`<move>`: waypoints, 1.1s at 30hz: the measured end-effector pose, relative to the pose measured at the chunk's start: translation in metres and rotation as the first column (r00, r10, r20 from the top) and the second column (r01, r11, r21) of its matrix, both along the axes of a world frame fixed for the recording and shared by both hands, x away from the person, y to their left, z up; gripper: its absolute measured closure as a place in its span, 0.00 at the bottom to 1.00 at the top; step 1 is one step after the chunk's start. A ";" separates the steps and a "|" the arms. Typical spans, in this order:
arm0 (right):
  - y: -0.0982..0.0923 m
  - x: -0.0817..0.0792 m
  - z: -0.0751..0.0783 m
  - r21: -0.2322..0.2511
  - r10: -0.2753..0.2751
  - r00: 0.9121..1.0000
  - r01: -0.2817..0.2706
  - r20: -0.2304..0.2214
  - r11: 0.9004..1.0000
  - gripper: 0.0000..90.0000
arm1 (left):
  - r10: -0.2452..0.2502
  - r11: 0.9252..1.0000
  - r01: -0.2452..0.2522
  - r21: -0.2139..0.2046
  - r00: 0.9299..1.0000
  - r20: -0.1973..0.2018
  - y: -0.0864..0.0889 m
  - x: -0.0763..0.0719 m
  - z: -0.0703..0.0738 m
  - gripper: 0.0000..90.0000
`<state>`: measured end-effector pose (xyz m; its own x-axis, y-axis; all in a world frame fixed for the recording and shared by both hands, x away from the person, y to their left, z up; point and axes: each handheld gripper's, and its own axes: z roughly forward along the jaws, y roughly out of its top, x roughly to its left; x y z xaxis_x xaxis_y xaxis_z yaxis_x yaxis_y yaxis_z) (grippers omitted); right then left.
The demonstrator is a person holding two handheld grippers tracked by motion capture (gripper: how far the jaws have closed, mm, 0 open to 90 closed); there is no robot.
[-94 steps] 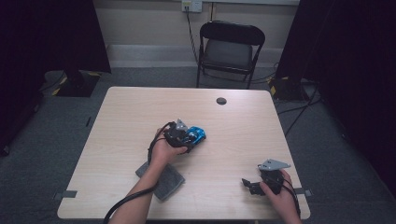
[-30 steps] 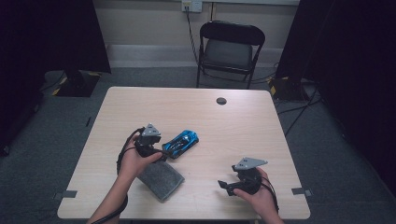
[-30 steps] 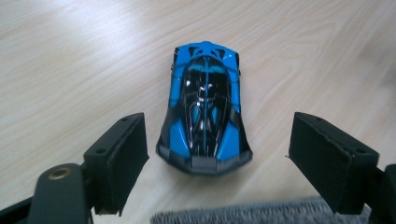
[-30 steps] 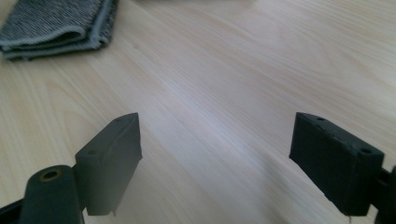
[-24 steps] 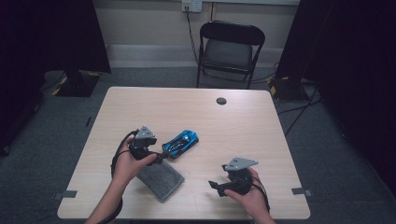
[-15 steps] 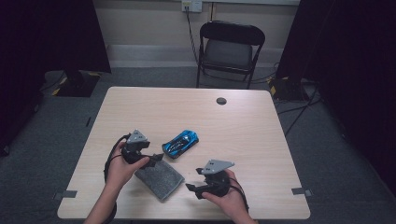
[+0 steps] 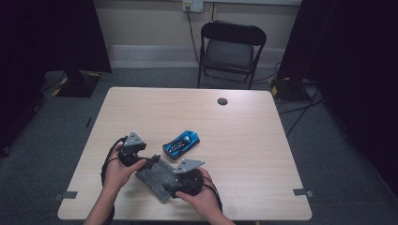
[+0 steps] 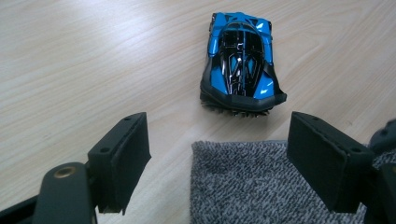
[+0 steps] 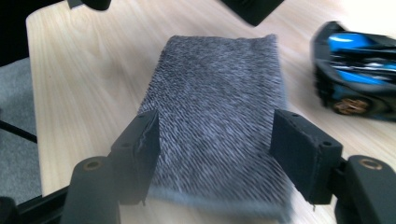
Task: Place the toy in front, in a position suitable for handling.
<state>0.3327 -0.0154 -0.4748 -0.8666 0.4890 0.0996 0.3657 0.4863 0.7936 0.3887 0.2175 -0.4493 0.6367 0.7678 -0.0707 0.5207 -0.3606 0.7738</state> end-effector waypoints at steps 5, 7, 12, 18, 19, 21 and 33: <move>0.020 -0.003 -0.016 -0.120 0.019 0.999 -0.015 0.033 0.993 0.37 | 0.019 1.000 -0.019 -0.013 1.000 -0.001 0.008 0.002 -0.001 0.24; 0.019 -0.003 -0.019 -0.107 0.010 0.999 -0.007 0.033 0.994 0.39 | 0.026 1.000 -0.026 -0.018 1.000 0.004 0.011 0.001 0.000 0.24; 0.018 -0.002 -0.019 -0.128 -0.004 1.000 0.007 0.025 0.992 0.44 | 0.034 0.999 -0.033 -0.019 0.999 0.013 0.013 0.000 0.000 0.24; 0.020 -0.001 -0.016 -0.161 0.004 1.000 -0.001 0.018 0.987 0.56 | 0.034 0.999 -0.033 -0.013 0.999 0.016 0.012 -0.001 -0.001 0.24; 0.019 0.000 -0.015 -0.166 0.011 1.000 -0.007 0.020 0.986 0.65 | 0.028 1.000 -0.027 -0.010 0.999 0.021 0.011 -0.001 -0.001 0.24; 0.018 0.000 -0.015 -0.168 0.015 1.000 -0.012 0.014 0.986 0.70 | 0.026 1.000 -0.025 -0.016 0.999 0.025 0.010 -0.002 -0.001 0.24; 0.004 -0.001 -0.009 -0.165 0.041 0.999 -0.041 0.000 0.985 0.86 | 0.021 0.999 -0.020 -0.029 0.998 0.053 0.014 -0.009 0.005 0.24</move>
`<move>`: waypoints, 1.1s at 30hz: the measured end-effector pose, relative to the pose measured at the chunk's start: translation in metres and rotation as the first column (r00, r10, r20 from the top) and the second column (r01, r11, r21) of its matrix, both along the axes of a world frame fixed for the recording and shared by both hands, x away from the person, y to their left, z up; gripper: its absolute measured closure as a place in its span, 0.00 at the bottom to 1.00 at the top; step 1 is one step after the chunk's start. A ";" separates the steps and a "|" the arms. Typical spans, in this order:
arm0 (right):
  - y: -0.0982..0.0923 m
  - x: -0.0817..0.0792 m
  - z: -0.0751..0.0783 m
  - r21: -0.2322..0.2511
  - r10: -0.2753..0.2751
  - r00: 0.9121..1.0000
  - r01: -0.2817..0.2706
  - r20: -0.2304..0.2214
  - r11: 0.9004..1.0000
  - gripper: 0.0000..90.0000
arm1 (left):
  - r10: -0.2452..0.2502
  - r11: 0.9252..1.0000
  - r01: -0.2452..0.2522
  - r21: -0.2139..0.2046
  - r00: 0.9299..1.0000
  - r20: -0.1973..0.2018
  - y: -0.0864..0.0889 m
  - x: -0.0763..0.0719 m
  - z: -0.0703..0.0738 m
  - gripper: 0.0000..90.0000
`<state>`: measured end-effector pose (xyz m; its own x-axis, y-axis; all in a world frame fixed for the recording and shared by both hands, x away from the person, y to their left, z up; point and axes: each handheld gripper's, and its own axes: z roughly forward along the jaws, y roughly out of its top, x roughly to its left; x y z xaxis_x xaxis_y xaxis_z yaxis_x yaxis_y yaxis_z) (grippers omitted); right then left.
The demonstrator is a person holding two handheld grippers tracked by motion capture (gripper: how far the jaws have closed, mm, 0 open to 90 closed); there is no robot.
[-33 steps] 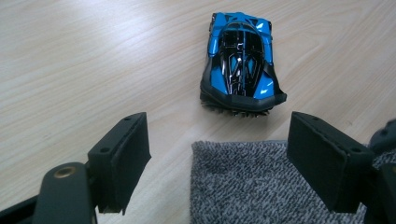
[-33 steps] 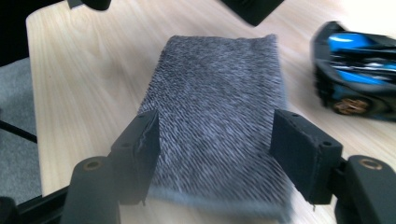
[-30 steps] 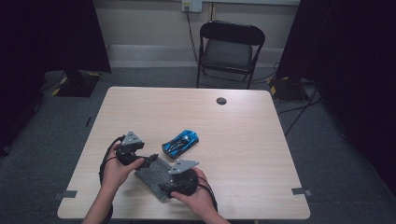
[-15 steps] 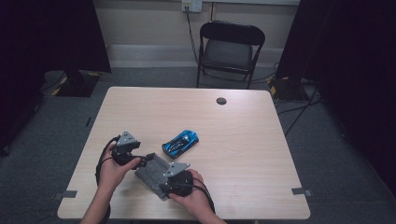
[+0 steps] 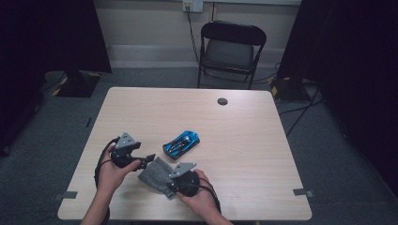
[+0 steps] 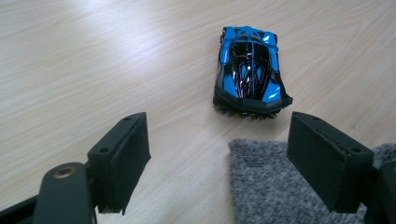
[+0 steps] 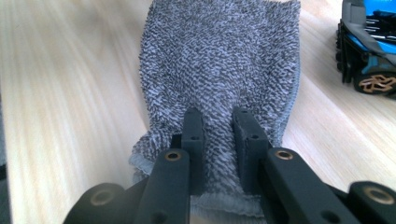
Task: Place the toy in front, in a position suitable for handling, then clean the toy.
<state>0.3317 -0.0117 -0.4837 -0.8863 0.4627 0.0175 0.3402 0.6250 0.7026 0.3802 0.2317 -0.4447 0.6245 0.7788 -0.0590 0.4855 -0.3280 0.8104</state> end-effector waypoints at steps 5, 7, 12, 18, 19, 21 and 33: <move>-0.010 -0.004 0.008 -0.033 0.034 0.999 -0.034 0.012 0.999 0.86 | 0.005 1.000 -0.005 -0.003 1.000 0.009 0.001 0.000 0.002 0.23; -0.016 -0.003 0.011 -0.021 0.042 0.999 -0.042 -0.009 0.999 0.86 | 0.003 1.000 -0.003 -0.005 1.000 0.010 0.000 0.001 0.002 0.23; -0.031 -0.001 0.016 -0.006 0.043 0.999 -0.044 -0.026 0.999 0.86 | 0.006 1.000 -0.006 -0.015 1.000 0.011 0.001 0.002 0.001 0.23; -0.047 -0.002 0.022 0.023 0.031 0.999 -0.030 -0.036 0.999 0.87 | 0.002 1.000 -0.002 -0.017 1.000 0.008 -0.002 0.003 0.000 0.23; -0.049 -0.001 0.023 0.021 0.031 0.999 -0.030 -0.032 0.999 0.86 | 0.002 1.000 -0.002 -0.015 1.000 0.007 -0.002 0.003 -0.001 0.23; -0.055 0.000 0.026 0.032 0.022 0.999 -0.021 -0.032 0.999 0.87 | -0.001 1.000 0.001 -0.014 1.000 0.003 -0.004 0.004 -0.001 0.23; -0.090 0.009 0.034 0.092 -0.045 0.997 0.050 -0.059 0.994 0.86 | -0.024 1.000 0.024 -0.002 1.000 0.016 -0.013 0.008 -0.006 0.22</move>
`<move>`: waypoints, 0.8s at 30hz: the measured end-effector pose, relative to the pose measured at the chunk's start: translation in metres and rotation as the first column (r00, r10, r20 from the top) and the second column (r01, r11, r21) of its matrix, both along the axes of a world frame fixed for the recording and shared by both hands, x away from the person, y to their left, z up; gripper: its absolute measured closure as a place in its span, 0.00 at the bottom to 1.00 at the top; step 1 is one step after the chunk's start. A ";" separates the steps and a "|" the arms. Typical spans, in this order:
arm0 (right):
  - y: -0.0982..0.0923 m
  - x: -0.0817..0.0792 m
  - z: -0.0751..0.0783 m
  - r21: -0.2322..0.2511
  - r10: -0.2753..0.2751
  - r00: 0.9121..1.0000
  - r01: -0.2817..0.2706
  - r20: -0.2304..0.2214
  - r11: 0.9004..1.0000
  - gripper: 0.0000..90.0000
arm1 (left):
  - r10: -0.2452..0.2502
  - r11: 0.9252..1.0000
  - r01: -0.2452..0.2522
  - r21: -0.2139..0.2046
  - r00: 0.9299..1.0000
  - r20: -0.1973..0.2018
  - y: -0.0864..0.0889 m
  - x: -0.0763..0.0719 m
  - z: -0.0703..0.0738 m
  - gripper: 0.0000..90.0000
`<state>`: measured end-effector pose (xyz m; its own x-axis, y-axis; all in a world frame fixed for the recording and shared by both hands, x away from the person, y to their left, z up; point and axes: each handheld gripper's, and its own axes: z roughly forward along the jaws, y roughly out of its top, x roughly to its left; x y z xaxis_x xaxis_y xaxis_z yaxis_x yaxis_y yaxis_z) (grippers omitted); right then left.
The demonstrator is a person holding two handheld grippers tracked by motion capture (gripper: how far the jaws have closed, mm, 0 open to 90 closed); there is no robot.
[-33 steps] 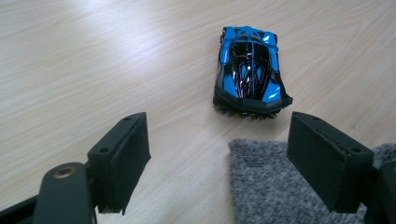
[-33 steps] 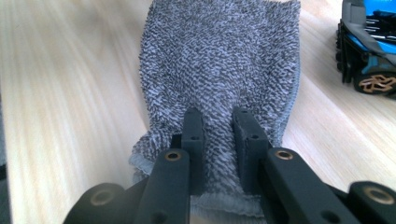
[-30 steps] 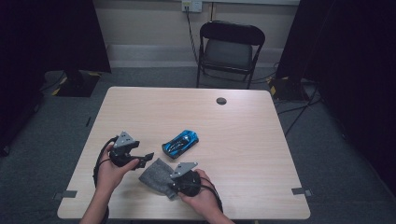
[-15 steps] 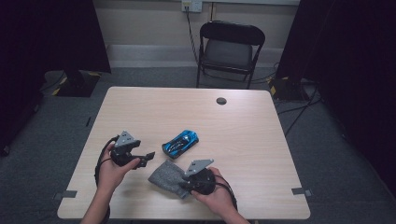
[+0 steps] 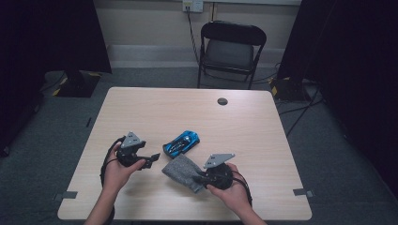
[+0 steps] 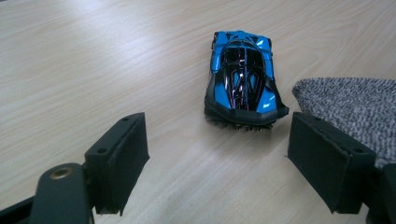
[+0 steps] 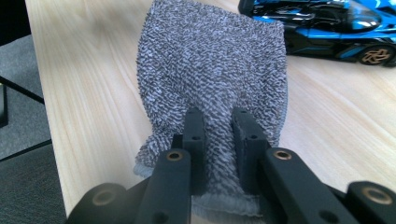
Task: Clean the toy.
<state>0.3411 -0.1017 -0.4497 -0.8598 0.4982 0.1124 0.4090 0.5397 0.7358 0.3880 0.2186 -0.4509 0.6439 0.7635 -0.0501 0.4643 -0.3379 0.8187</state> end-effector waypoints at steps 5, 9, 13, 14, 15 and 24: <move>-0.010 0.000 0.001 -0.003 -0.016 1.000 0.016 -0.006 1.000 0.86 | -0.015 1.000 0.015 0.010 1.000 0.001 -0.006 0.002 -0.004 0.21; -0.018 0.002 0.001 0.001 -0.040 0.999 0.040 -0.010 0.999 0.86 | -0.036 0.999 0.036 0.027 0.999 0.000 -0.010 0.005 -0.010 0.21; -0.031 0.003 0.002 0.007 -0.063 0.998 0.063 -0.006 0.998 0.86 | -0.060 0.997 0.059 0.052 0.998 0.010 -0.015 0.008 -0.014 0.19; -0.033 0.003 0.002 0.003 -0.066 0.998 0.066 -0.004 0.998 0.86 | -0.063 0.996 0.062 0.061 0.998 0.011 -0.016 0.009 -0.015 0.19; -0.038 0.003 0.002 0.000 -0.081 0.997 0.081 -0.009 0.997 0.86 | -0.073 0.995 0.071 0.070 0.997 0.018 -0.019 0.011 -0.016 0.19; -0.056 0.010 -0.006 -0.012 -0.143 0.990 0.143 -0.018 0.990 0.86 | -0.103 0.993 0.103 0.061 0.995 -0.012 -0.036 0.026 -0.032 0.19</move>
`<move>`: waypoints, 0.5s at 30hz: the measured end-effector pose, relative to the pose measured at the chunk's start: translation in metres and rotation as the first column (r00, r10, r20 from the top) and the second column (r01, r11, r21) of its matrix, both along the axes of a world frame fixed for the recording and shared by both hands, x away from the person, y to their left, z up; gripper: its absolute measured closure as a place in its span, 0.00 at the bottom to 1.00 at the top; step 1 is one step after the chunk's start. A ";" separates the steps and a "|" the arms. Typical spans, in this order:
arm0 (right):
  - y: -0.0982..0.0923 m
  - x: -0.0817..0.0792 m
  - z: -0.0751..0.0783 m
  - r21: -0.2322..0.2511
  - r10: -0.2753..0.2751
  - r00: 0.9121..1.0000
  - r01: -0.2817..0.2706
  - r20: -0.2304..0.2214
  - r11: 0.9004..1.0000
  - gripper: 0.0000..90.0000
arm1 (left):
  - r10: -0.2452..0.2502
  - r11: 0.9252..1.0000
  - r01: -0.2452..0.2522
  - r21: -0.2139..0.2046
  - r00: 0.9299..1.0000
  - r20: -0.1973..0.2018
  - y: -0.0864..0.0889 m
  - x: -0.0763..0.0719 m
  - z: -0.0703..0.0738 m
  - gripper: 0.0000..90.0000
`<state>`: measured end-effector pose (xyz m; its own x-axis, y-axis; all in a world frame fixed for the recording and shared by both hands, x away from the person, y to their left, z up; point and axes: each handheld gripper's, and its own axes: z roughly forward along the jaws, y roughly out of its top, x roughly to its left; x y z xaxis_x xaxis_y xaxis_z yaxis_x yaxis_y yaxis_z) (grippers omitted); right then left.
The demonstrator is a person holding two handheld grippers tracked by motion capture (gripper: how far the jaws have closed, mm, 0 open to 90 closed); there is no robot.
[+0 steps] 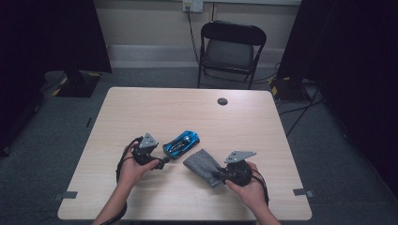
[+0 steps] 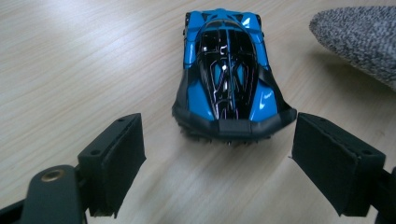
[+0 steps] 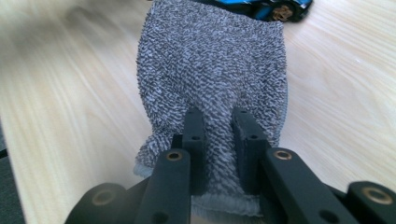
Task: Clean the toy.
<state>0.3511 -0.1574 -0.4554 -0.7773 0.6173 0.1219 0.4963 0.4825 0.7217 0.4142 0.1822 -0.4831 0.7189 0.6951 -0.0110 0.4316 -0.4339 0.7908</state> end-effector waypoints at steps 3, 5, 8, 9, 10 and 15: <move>-0.005 0.003 -0.004 -0.005 -0.020 1.000 0.020 -0.008 1.000 0.86 | -0.019 1.000 0.019 0.008 1.000 -0.009 -0.005 0.004 -0.003 0.17; -0.005 0.004 -0.005 -0.005 -0.023 1.000 0.023 -0.007 1.000 0.86 | -0.021 1.000 0.021 0.012 1.000 -0.001 -0.007 0.006 -0.004 0.18; -0.007 0.006 -0.009 -0.005 -0.034 0.999 0.033 -0.012 0.999 0.86 | -0.035 0.999 0.035 0.019 0.999 -0.005 -0.011 0.006 -0.005 0.18; -0.007 0.007 -0.011 -0.006 -0.036 0.999 0.035 -0.015 0.999 0.86 | -0.036 0.999 0.036 0.007 0.999 0.002 -0.012 0.007 -0.006 0.19; -0.007 0.008 -0.012 -0.011 -0.040 0.999 0.040 -0.013 0.999 0.86 | -0.038 0.999 0.038 0.013 0.999 -0.002 -0.012 0.007 -0.006 0.19; -0.007 0.011 -0.015 -0.017 -0.045 0.999 0.045 -0.014 0.999 0.86 | -0.044 0.999 0.045 0.022 0.999 -0.006 -0.017 0.010 -0.008 0.18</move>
